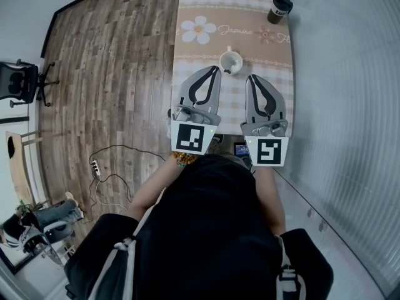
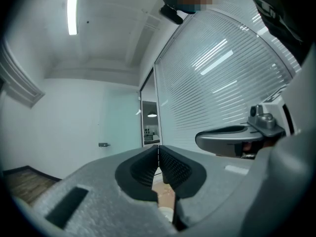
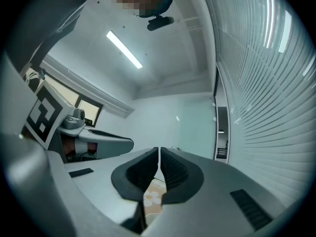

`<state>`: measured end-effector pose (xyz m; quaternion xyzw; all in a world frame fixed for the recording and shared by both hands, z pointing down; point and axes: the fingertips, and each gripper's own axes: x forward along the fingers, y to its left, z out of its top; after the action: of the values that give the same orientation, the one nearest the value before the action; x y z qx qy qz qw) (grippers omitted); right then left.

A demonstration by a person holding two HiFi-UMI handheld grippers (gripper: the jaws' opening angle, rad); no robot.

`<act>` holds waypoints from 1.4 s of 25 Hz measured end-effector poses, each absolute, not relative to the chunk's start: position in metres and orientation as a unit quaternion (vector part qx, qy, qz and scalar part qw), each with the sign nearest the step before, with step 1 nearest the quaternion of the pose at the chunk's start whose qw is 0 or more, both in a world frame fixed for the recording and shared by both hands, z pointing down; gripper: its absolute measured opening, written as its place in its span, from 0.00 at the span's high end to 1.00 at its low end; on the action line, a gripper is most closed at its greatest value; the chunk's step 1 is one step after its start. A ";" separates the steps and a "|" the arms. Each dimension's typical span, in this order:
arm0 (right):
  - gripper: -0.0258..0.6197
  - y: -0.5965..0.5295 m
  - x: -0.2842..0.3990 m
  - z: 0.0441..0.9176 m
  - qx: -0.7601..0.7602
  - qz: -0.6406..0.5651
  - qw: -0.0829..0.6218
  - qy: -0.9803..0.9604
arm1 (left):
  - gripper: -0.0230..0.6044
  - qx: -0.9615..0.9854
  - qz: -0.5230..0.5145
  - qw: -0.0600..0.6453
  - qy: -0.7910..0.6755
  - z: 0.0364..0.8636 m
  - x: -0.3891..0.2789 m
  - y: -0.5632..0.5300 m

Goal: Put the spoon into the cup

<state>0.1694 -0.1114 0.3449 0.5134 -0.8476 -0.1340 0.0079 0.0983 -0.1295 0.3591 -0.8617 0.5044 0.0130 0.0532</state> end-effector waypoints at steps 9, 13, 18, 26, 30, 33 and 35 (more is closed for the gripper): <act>0.94 -0.107 0.160 0.349 0.504 -0.114 0.009 -0.856 | 0.94 -0.865 -0.003 0.049 0.500 0.369 0.105 -0.123; 0.94 -0.104 0.159 0.356 0.500 -0.109 0.026 -0.859 | 0.94 -0.870 0.004 0.036 0.492 0.369 0.110 -0.120; 0.94 -0.103 0.162 0.358 0.503 -0.105 0.017 -0.858 | 0.94 -0.875 -0.002 0.037 0.483 0.373 0.117 -0.118; 0.94 -0.101 0.181 0.368 0.509 -0.095 0.025 -0.855 | 0.94 -0.881 -0.011 0.037 0.471 0.381 0.129 -0.115; 0.95 -0.097 0.185 0.372 0.505 -0.094 0.025 -0.858 | 0.94 -0.885 -0.012 0.036 0.464 0.384 0.135 -0.113; 0.95 -0.095 0.186 0.373 0.501 -0.098 0.028 -0.859 | 0.94 -0.886 -0.013 0.036 0.462 0.384 0.136 -0.113; 0.95 -0.095 0.187 0.374 0.500 -0.099 0.028 -0.860 | 0.94 -0.886 -0.013 0.034 0.462 0.385 0.137 -0.113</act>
<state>0.1866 -0.0951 0.3739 0.4998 -0.8600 -0.0991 0.0275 0.1367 -0.1133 0.3854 -0.8861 0.4620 -0.0131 0.0342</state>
